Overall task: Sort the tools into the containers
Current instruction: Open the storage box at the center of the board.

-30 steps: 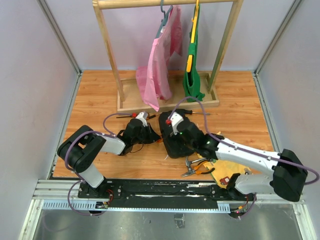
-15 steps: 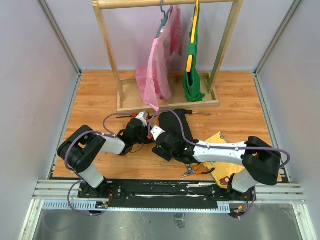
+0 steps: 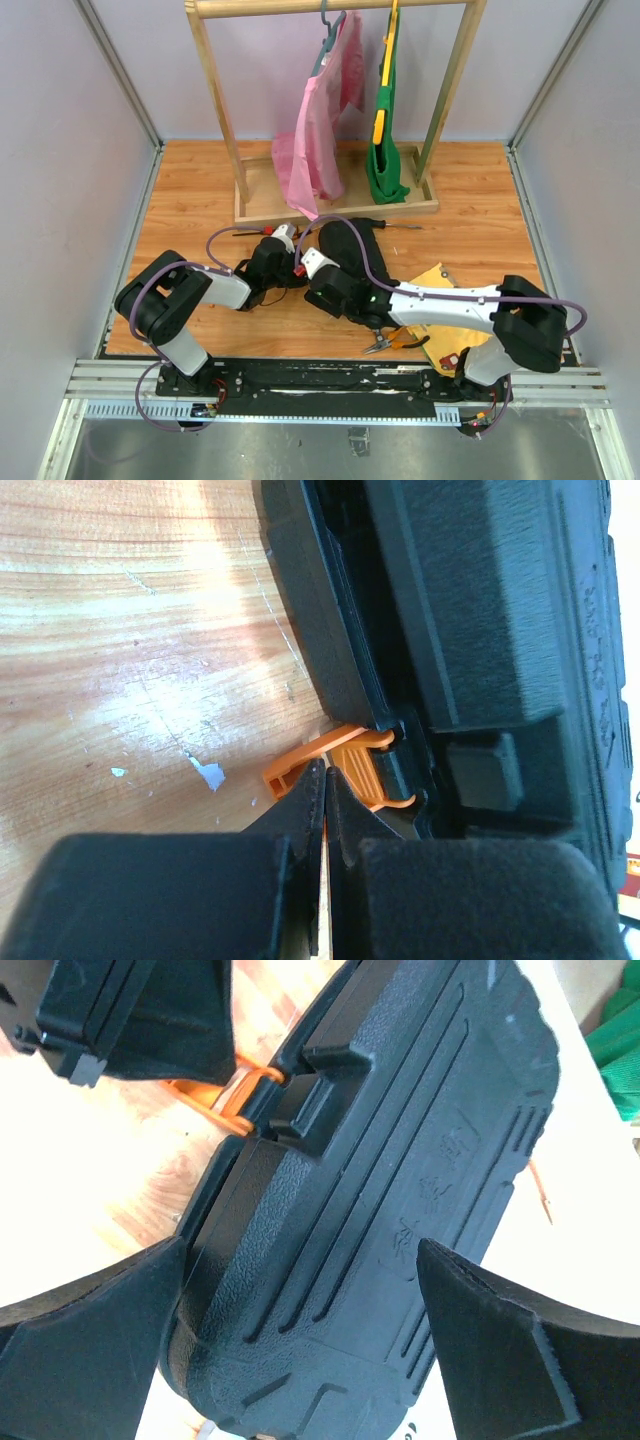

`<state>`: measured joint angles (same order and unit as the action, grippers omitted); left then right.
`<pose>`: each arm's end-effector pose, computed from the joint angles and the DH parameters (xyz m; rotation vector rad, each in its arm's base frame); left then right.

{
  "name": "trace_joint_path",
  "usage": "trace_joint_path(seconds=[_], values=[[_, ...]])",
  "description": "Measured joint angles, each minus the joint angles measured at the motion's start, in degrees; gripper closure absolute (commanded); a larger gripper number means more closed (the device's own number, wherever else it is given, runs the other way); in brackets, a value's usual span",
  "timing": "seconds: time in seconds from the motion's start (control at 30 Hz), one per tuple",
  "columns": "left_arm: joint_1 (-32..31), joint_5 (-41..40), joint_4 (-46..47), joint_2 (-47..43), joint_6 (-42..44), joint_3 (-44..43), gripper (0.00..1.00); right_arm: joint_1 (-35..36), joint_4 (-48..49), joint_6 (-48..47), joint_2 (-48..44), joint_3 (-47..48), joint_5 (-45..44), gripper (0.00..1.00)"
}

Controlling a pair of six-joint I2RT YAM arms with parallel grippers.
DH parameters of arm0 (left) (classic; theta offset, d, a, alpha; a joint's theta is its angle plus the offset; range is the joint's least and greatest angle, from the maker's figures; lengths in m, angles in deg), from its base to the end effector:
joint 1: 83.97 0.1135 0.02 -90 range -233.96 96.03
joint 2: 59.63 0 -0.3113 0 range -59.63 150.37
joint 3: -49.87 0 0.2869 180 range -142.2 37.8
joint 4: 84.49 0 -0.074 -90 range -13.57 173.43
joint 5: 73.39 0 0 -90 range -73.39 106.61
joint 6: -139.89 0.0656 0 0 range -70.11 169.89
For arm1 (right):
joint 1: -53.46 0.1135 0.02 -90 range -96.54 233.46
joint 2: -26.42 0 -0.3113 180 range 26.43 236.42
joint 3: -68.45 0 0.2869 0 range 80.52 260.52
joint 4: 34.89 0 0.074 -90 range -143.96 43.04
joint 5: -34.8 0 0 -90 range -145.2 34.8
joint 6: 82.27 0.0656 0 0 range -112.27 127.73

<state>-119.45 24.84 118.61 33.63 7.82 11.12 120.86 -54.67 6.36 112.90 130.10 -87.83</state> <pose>0.2574 -0.1950 0.1183 -0.0389 2.2642 -0.9220 0.1684 0.3126 0.2130 -1.0144 1.9566 -0.0385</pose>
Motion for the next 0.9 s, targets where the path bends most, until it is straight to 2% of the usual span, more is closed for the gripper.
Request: trace_joint_path(seconds=[0.33, 0.57, 0.9], values=[[0.0, 0.0, 0.0, 0.0, 0.0, 0.0, 0.99, -3.9, -3.7, -0.1, -9.6, 1.5, -0.1, 0.01], [0.0, 0.0, 0.0, 0.0, 0.0, 0.0, 1.0, -11.0, -5.8, 1.0, -17.3, 1.1, 1.2, 0.01], [0.0, 0.0, -0.6, 0.0, 0.0, -0.3, 1.0, -22.5, -13.1, 5.0, -28.8, -5.7, 0.2, 0.01]])
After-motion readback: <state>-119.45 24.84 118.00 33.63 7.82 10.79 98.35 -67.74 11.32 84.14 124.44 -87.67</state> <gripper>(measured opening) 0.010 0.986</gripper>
